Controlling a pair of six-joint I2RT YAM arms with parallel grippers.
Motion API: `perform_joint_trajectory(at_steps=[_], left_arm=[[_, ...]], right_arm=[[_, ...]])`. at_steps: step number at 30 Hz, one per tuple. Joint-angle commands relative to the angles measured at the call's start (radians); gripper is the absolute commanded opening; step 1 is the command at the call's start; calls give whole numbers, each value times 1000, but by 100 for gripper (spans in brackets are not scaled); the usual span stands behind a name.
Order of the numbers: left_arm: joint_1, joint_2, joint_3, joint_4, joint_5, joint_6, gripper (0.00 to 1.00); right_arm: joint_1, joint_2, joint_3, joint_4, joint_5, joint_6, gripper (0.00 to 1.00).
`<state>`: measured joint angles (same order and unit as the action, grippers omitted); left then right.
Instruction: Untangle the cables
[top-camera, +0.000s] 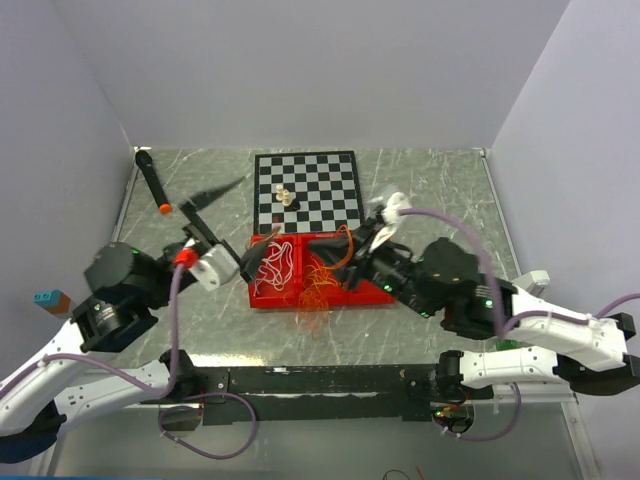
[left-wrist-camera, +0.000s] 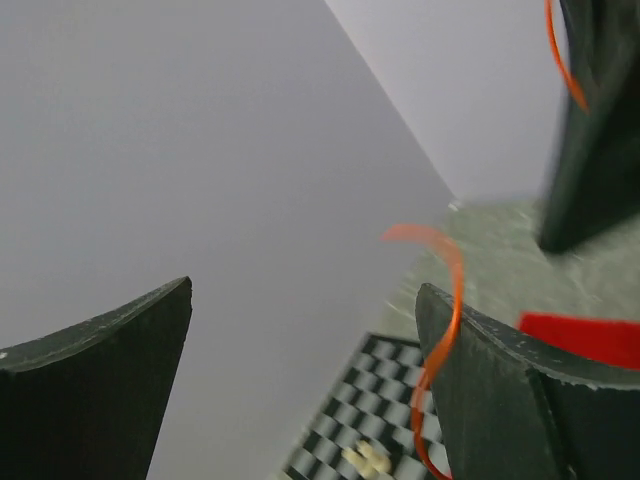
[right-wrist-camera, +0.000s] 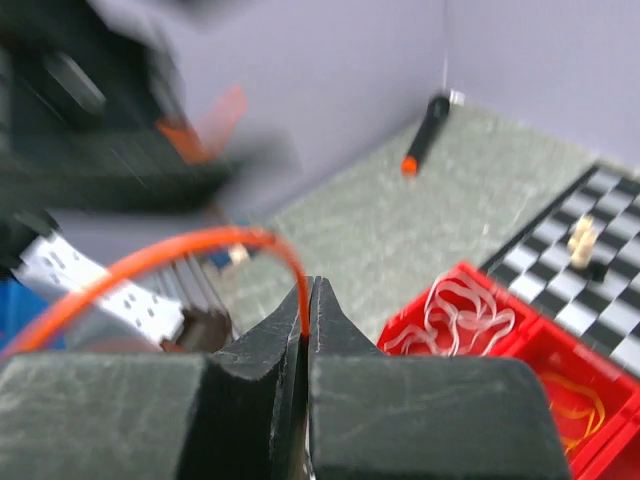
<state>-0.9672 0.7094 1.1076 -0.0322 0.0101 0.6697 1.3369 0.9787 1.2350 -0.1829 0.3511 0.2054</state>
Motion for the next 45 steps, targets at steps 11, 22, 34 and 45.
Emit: perform_joint_trajectory(at_steps=[11,22,34,45], left_arm=[[2,-108,-206,-202,149,-223,97],[2,-116,-382,-141,312,-217,96],[1,4,-301,-169,593,-337,32],[-8,56,-333,-51,582,-409,70]], right_arm=[[-4,55,274,-98,25,-106,0],[-19,95,414,-121,-63,-57,0],[-44,90,414,-99,-132,-18,0],[-79,91,405,-86,-196,19,0]])
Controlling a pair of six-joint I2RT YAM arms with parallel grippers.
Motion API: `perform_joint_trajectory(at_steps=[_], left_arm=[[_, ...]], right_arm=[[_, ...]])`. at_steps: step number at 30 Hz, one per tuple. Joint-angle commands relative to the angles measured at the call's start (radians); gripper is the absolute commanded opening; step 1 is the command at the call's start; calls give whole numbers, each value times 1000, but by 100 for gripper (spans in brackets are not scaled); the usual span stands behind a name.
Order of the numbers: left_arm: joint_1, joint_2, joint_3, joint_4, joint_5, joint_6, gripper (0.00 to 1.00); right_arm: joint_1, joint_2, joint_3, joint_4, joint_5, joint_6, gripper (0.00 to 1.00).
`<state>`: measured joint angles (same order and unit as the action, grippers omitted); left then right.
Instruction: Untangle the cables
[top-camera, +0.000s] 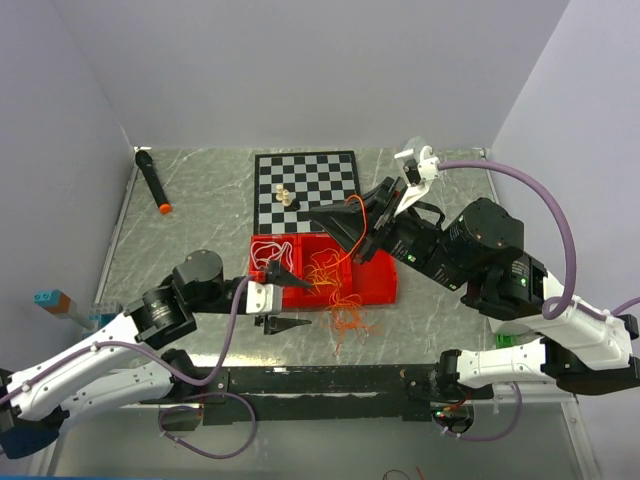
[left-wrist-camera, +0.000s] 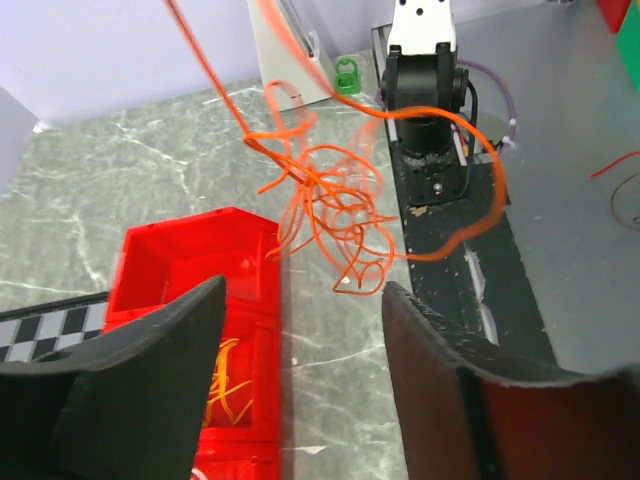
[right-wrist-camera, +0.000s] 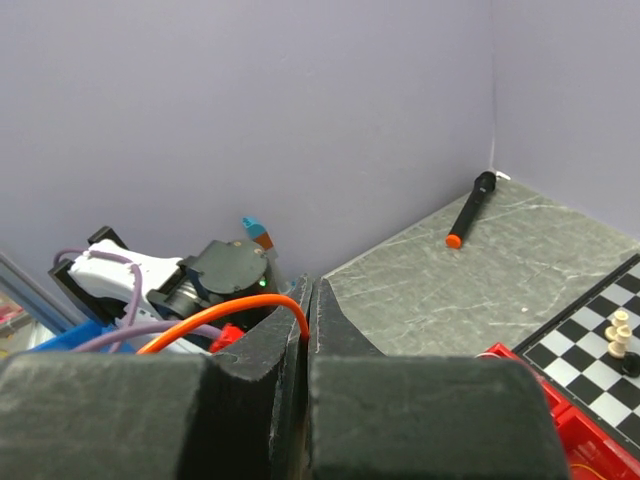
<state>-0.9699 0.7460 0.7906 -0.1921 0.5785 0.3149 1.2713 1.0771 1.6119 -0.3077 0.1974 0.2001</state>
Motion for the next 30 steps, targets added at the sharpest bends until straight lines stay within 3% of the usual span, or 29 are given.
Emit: perform_joint_trajectory(at_steps=[1,4,8,9,11,13,14,19,24,27,28,30], left_arm=[[-7,29,-17,123,17,-63,70],[-15,50,-19,157,38,-105,72],[-23,58,-10,126,76,-94,63],[-24,56,-11,119,78,-89,57],[-24,50,-28,120,60,-77,32],[-24,41,-45,123,34,-54,13],[-24,38,-53,126,18,-50,8],[-24,26,-74,99,-6,10,7],[-24,9,-96,91,-22,29,14],[-24,-5,-102,83,-34,39,32],[-24,-5,-103,76,-35,53,33],[-24,-10,-108,43,-40,87,25]], right_arm=[[-15,-6,29,42,-49,27,0],[-20,-2,26,47,-61,35,0],[-21,3,26,53,-70,38,0],[-23,3,26,55,-73,39,0],[-24,4,26,56,-81,42,0],[-23,4,28,55,-82,41,0],[-26,1,31,53,-82,39,0],[-26,-11,52,27,-64,19,0],[-27,-22,106,-19,-29,-17,0],[-27,-34,120,-37,-4,-39,0],[-27,-37,121,-44,6,-45,0],[-29,-51,134,-56,28,-57,0]])
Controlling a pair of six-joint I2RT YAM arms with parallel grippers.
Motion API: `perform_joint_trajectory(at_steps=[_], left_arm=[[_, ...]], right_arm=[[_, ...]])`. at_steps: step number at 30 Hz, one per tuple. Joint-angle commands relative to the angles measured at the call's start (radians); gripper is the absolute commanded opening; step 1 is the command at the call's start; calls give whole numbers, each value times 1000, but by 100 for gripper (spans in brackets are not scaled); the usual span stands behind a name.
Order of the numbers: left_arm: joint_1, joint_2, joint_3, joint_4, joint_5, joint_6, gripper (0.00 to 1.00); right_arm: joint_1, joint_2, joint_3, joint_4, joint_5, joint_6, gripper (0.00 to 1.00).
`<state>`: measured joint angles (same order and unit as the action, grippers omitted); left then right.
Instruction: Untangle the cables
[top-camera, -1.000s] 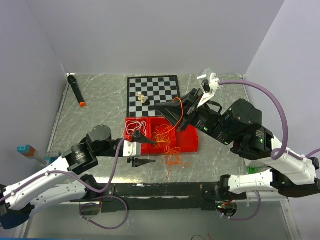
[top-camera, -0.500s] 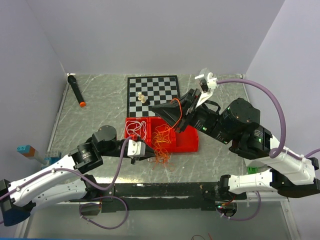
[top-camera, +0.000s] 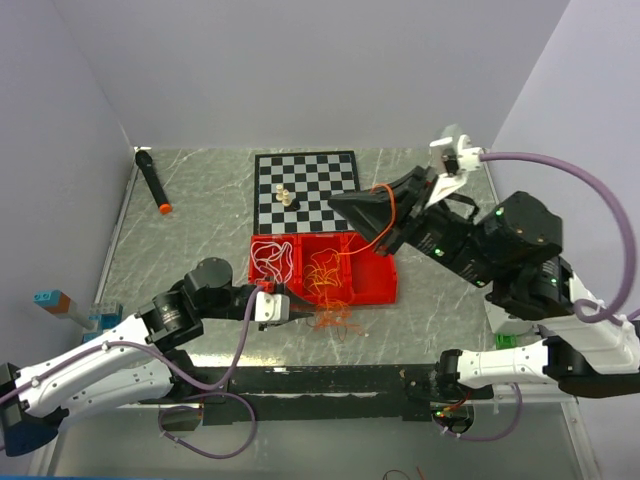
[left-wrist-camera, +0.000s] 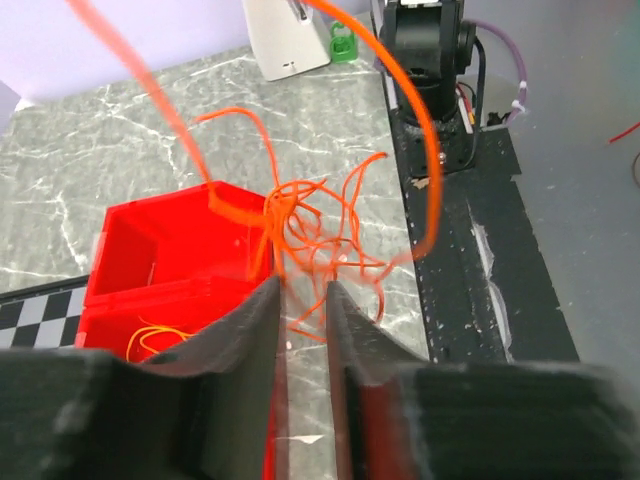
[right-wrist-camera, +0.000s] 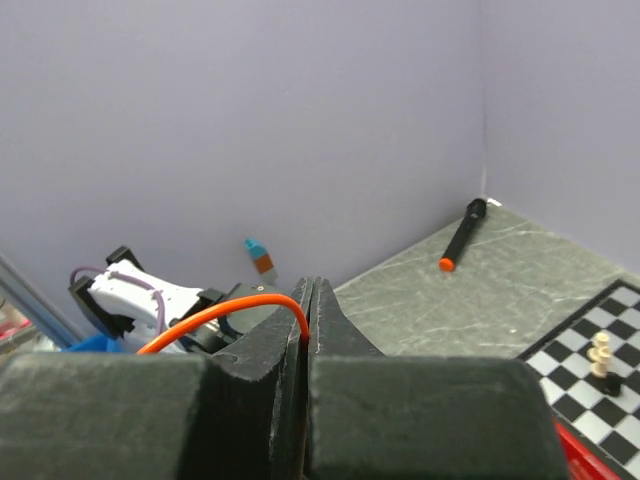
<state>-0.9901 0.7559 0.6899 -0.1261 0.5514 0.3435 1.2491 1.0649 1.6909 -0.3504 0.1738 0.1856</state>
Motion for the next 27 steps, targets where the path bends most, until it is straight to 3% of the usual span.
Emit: perform_joint_trajectory(at_steps=[1,4,11,12,14,15,17,22,27], left_arm=[[-4,-23,-12,-36,-15,83,17],[-4,-33,-42,-58,-22,123,1],[-4,-41,-66,-6,-50,94,2],[-4,-41,-58,34,-73,30,28],[2,-33,-40,104,-88,-84,93],[4,-27,-29,118,-93,-136,97],[8,-7,-6,207,-81,-263,99],[8,43,7,282,-45,-412,99],[10,59,8,289,11,-445,85]], right_arm=[[-7,-42,58,-16,59,-49,0],[-7,-52,88,-25,64,-60,0],[-7,-40,130,-50,53,-54,0],[-7,-37,128,-48,50,-49,0],[-5,-33,124,-44,41,-41,0],[-7,-28,121,-41,36,-38,0],[-7,-19,115,-32,26,-31,0],[-7,23,131,-21,-11,-11,0],[-7,44,131,-4,-34,-2,0]])
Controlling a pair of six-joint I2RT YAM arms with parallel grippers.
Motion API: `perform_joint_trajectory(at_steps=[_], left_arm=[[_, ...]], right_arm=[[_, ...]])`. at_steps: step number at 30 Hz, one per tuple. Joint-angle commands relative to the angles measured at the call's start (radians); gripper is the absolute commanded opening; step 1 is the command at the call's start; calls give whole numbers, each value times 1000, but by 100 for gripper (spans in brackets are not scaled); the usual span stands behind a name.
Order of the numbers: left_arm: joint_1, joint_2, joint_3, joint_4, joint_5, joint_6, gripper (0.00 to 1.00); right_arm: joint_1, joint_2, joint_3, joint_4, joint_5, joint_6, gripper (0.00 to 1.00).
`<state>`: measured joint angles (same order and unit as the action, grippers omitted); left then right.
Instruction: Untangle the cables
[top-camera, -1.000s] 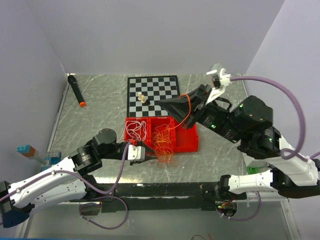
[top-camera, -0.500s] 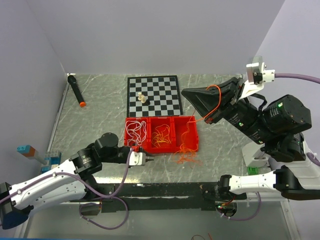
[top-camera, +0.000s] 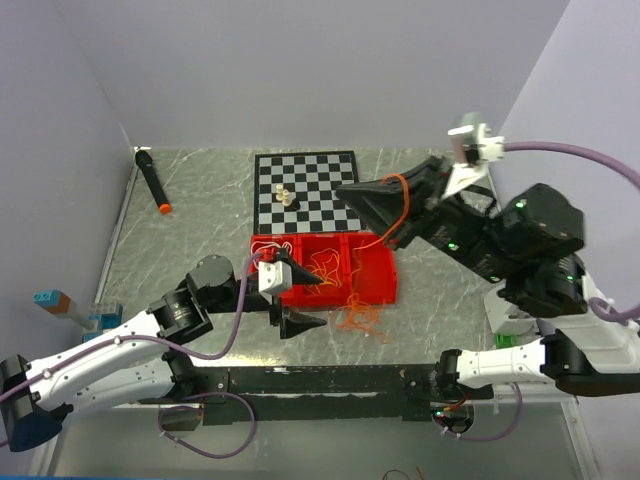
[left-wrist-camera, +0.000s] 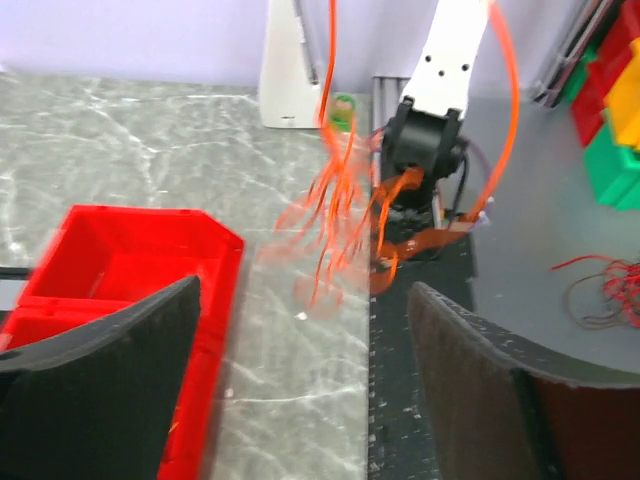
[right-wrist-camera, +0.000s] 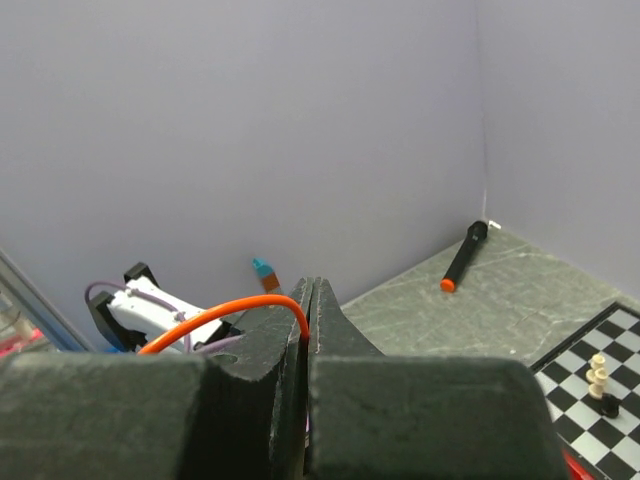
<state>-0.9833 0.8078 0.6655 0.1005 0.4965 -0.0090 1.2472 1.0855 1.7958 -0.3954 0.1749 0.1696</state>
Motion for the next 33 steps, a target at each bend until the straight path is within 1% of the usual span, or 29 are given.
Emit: perform_joint_trajectory(at_steps=[1,2,4,5,7,8,9,10,11,13,16,17,19,20,21,22,23,24,25,26,27,28,29,30,31,33], left_arm=[[3,5,31,53,91,-94,84],[3,4,29,41,102,-94,83],[5,-1,16,28,102,-80,76],[8,-4,10,27,100,-72,66],[12,-12,-7,16,103,-36,38],[12,-19,-15,5,96,-11,28],[14,-27,-20,-5,82,-3,20],[14,-30,-24,-19,68,44,14],[15,-38,-29,-31,66,56,13],[15,-50,-37,-45,71,72,18],[17,-62,-44,-53,76,76,37],[18,-65,-46,-54,77,79,45],[18,-68,-47,-56,82,86,52],[18,-70,-49,-56,79,86,62],[18,-71,-50,-53,77,89,63],[18,-73,-53,-45,77,92,63],[20,-75,-55,-38,77,92,58],[21,-75,-56,-33,74,92,49],[23,-76,-56,-25,70,90,36],[28,-76,-56,-15,65,84,27],[29,-76,-53,-10,63,83,24],[32,-76,-50,-7,59,75,28],[34,-73,-47,-2,54,63,40],[34,-73,-43,-2,57,49,64],[37,-70,-38,-7,69,44,71],[35,-67,-35,-2,94,17,76]], right_arm=[[-5,28,30,44,-38,16,0],[-5,33,33,46,-43,18,0],[-5,43,45,47,-55,19,0],[-5,48,50,46,-60,21,0],[-5,54,56,47,-68,24,0],[-5,57,59,46,-68,24,0],[-5,59,63,43,-68,24,0],[-5,59,66,41,-69,21,0],[-5,62,71,38,-69,19,0],[-5,65,80,33,-66,15,0],[-5,70,102,20,-63,7,0],[-5,73,106,18,-61,5,0],[-5,77,119,12,-66,4,0],[-5,76,120,10,-68,4,0],[-5,77,120,12,-68,5,0],[-5,77,117,12,-68,7,0],[-5,77,116,13,-71,8,0],[-5,77,113,16,-71,10,0],[-3,76,111,18,-72,13,0],[-5,76,108,21,-74,13,0],[-5,76,105,23,-75,14,0],[-5,74,102,24,-78,16,0],[-5,74,100,27,-78,16,0],[-5,76,100,27,-78,16,0],[-5,76,103,26,-78,15,0],[-5,83,108,27,-81,15,0]])
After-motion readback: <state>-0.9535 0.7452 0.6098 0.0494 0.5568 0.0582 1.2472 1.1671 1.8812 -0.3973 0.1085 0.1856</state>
